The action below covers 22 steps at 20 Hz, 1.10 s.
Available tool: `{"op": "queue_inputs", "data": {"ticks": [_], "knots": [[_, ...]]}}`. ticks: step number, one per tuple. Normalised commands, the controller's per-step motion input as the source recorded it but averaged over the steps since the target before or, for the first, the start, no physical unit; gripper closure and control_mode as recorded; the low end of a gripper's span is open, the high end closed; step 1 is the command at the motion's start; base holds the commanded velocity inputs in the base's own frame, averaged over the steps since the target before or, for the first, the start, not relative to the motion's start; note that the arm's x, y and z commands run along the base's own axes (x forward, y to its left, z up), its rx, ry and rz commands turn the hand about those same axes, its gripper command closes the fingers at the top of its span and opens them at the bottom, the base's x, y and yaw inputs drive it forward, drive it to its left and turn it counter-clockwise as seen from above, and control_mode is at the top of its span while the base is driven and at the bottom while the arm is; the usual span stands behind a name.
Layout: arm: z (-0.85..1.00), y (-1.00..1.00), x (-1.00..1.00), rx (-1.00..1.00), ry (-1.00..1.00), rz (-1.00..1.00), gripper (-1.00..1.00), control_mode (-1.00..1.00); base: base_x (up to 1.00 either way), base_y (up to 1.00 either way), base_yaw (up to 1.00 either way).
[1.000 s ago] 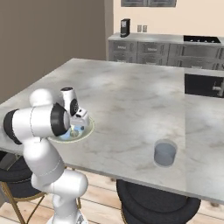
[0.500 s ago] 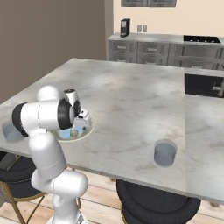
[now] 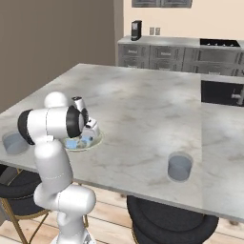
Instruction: There are four ice cubes in the ice bowl. Place two ice cubes in each glass of water.
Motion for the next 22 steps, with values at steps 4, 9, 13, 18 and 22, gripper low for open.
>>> {"op": "queue_inputs", "data": {"ticks": [4,9,13,18,22], "knots": [[-0.12,0.05,-0.31,-0.01,0.00,-0.12,1.00,-1.00,0.00,0.00,0.00],[0.00,0.01,-0.22,0.01,0.00,-0.14,1.00,-1.00,0.00,0.00,0.00],[0.69,-0.21,-0.28,0.08,-0.01,-0.18,1.00,-1.00,0.00,0.00,0.00],[0.68,-0.38,-0.55,0.11,0.02,-0.19,1.00,-1.00,0.00,0.00,0.00],[0.73,-0.37,-1.00,0.11,0.01,-0.27,1.00,-1.00,0.00,0.00,0.00]]}}
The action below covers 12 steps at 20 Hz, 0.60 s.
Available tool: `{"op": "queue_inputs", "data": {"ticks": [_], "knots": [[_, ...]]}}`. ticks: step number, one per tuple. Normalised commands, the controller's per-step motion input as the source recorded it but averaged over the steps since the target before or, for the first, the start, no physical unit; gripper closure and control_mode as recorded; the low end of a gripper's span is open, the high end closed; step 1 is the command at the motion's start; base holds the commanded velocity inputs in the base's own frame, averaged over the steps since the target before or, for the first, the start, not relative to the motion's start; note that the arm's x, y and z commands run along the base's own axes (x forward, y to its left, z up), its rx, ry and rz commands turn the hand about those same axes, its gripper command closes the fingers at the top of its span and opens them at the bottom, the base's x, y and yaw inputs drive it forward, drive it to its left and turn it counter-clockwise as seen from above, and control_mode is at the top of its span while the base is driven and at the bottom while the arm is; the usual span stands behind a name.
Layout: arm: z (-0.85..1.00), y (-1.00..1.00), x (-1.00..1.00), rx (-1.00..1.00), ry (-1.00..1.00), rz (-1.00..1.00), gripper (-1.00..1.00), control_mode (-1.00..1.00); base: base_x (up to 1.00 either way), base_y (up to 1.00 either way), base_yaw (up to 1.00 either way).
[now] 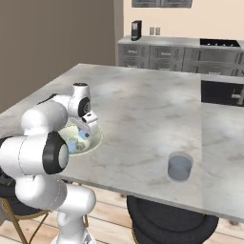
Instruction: There are four ice cubes in the ice bowl. Place two ice cubes in each glass of water.
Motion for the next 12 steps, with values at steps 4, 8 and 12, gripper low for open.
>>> {"op": "queue_inputs", "data": {"ticks": [4,8,12], "knots": [[0.90,-0.39,-1.00,0.04,0.01,-0.31,1.00,-1.00,0.00,0.00,0.00],[0.42,-0.66,-0.87,-0.06,0.00,-0.22,1.00,-1.00,0.00,0.00,0.00],[0.02,-0.98,-0.42,-0.09,0.00,-0.13,1.00,-1.00,0.00,0.00,0.00]]}}
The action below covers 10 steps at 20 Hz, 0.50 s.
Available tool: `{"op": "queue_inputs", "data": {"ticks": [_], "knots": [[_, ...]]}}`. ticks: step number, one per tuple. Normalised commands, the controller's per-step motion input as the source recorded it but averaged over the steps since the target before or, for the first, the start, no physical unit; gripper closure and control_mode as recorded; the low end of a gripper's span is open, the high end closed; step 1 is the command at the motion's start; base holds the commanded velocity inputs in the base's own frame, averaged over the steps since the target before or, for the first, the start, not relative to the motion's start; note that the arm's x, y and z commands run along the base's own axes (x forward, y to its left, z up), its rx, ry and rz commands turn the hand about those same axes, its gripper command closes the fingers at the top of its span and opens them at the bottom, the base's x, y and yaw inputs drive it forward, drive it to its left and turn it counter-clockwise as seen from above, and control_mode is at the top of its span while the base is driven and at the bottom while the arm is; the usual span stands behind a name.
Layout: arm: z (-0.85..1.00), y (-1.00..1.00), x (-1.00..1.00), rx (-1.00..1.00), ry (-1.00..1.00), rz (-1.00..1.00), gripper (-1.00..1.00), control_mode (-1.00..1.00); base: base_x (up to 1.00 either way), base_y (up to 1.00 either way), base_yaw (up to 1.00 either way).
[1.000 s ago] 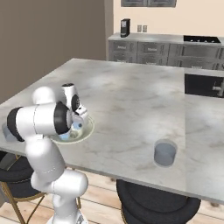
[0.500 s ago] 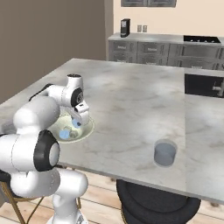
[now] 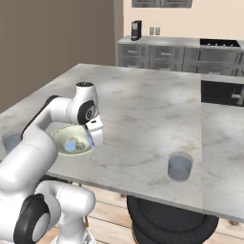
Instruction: There are four ice cubes in the ice bowl. Place two ice cubes in each glass of water.
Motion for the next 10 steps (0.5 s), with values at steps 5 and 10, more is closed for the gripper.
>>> {"op": "queue_inputs", "data": {"ticks": [5,10], "knots": [[0.14,-1.00,-0.01,-0.04,-0.04,-0.12,1.00,-1.00,0.00,0.00,0.00],[0.03,-1.00,0.00,-0.03,-0.02,-0.08,1.00,-1.00,0.00,0.00,0.00]]}}
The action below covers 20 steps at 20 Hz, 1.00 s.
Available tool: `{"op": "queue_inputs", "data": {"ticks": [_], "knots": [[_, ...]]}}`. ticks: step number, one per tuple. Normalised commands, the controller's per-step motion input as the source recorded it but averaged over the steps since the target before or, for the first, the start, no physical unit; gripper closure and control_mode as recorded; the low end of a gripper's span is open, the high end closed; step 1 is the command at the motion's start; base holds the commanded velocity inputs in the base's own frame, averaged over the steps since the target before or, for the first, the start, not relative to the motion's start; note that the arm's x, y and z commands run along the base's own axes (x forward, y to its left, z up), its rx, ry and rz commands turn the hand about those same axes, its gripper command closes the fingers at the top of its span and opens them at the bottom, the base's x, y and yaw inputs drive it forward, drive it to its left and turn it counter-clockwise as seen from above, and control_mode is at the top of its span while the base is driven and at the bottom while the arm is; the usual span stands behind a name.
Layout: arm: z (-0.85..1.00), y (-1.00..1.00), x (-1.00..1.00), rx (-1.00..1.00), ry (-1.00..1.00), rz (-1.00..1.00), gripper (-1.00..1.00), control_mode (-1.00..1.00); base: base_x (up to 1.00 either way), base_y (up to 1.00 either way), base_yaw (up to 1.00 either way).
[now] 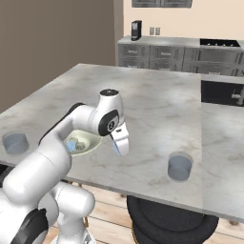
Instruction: There are four ice cubes in the ice bowl. Place two ice cubes in each glass of water.
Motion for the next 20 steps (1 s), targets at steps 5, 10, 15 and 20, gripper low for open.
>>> {"op": "queue_inputs", "data": {"ticks": [5,10,15,20], "knots": [[0.00,-1.00,0.00,-0.09,0.00,-0.02,1.00,-1.00,0.00,0.00,0.00],[0.16,-0.99,0.02,-0.02,0.00,0.00,1.00,-1.00,0.00,0.00,0.00],[0.26,-0.79,0.27,0.00,0.00,0.01,1.00,-1.00,0.00,0.00,0.00],[0.02,-0.50,0.56,0.00,0.00,0.07,1.00,-1.00,0.00,0.00,0.00]]}}
